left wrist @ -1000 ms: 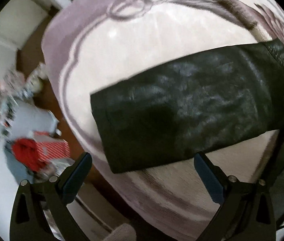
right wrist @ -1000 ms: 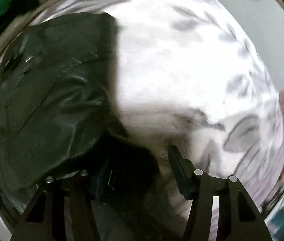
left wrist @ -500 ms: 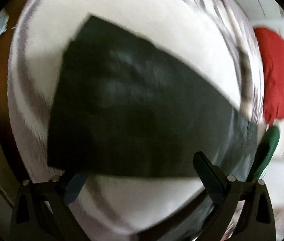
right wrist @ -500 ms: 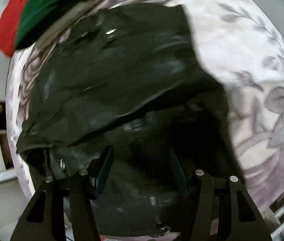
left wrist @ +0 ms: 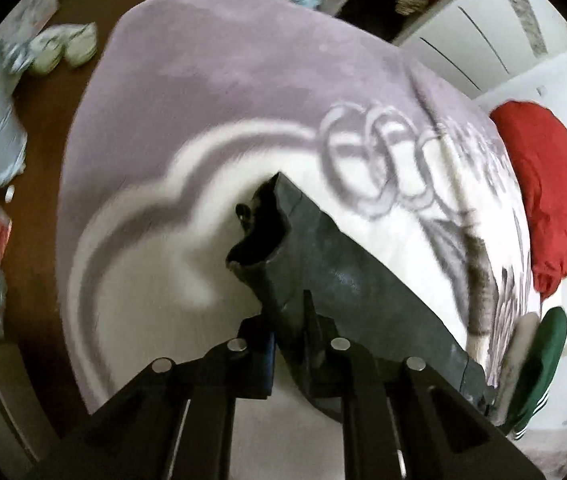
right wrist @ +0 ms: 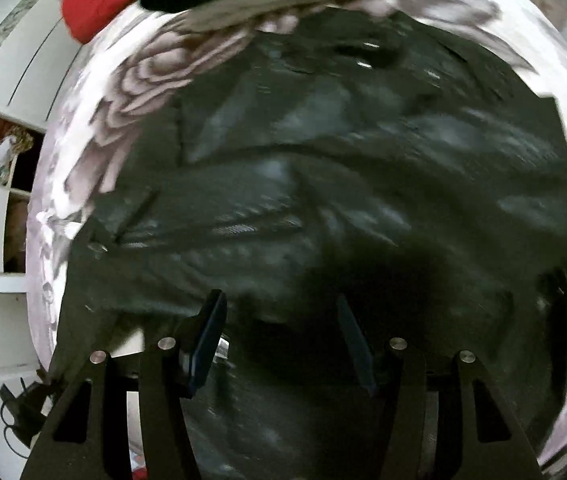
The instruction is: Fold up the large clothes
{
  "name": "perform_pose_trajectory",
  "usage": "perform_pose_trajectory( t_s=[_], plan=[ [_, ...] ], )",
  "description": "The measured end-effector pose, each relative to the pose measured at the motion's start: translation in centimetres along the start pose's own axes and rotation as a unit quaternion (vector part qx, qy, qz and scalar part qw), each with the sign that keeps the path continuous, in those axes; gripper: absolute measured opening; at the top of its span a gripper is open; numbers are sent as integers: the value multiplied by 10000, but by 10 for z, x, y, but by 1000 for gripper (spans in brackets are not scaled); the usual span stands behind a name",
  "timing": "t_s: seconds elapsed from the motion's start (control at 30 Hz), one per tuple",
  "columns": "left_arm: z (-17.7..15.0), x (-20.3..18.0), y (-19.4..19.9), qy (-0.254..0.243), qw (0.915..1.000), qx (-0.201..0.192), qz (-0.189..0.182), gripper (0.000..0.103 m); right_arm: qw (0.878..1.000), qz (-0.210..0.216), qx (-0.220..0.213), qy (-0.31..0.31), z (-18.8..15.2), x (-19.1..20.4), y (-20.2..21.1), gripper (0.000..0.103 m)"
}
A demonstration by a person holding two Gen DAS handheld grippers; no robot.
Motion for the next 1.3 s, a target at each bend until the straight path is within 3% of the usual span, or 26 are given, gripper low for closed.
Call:
perform_pose_trajectory(
  t_s=[0.1,0.17,0.23,0.33,0.4,0.43,0.57,0.63,0.67,0.7,0.73,0.83,0.87,0.93,1.0,1.13,1.3],
  plan=[
    [17,-14,-23,-369,9992,139,72,9,9997,19,-38,223,14,26,-13,60],
    [20,-13,-38,-336,9983,455,122,12,9982,-365,148,447,35,55,-40,60],
    [19,-5,-39,-165,9978,632,-82,17,9955,-727,375,489,47,67,-61,60],
    [20,1,-42,152,9942,853,-638,43,9937,-892,455,498,54,73,-64,61],
    [21,1,-44,328,9893,892,-1110,69,9919,-1059,377,589,55,77,-59,72],
    [22,-1,-46,385,9885,889,-1158,70,9907,-1172,320,617,55,79,-56,77],
    [26,-11,-55,489,9910,827,-931,70,9924,-1088,369,441,57,72,-52,77],
    [24,-19,-52,425,9949,579,-706,67,9916,-1174,363,403,57,65,-51,77],
    [23,-22,-48,361,9970,413,-540,48,9909,-1238,345,402,56,62,-52,77],
    [22,-28,-45,229,9989,250,-322,13,9890,-1386,305,405,56,59,-48,77],
    [21,-36,-41,32,9999,114,-68,7,9863,-1577,254,408,55,55,-44,77],
    [19,-61,-26,-398,9983,-291,315,6,9739,-2222,100,457,59,50,-33,78],
    [17,-71,-20,-592,9964,-423,442,6,9675,-2473,39,534,61,49,-29,84],
    [9,-102,-2,-1215,9860,-804,807,5,9533,-2925,-133,742,65,50,-24,91],
    [-4,-133,19,-1843,9697,-1151,1118,5,9447,-3147,-215,892,66,44,-19,91],
    [-45,-201,52,-3038,9312,-1590,1238,5,9544,-2849,-123,886,74,30,-20,91],
    [-117,-273,67,-4141,8868,-1684,1172,4,9663,-2449,-182,773,70,9,-13,92]
  ],
)
Point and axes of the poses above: each gripper's, at about its wrist camera, not at the fingertips, and y roughly against the way its jaws point, x to its left, z to its top, the point moved 1 cm from there along -y, roughly the way its jaws point, and after that the axes turned 10 degrees about x, right-handed, at the moved point
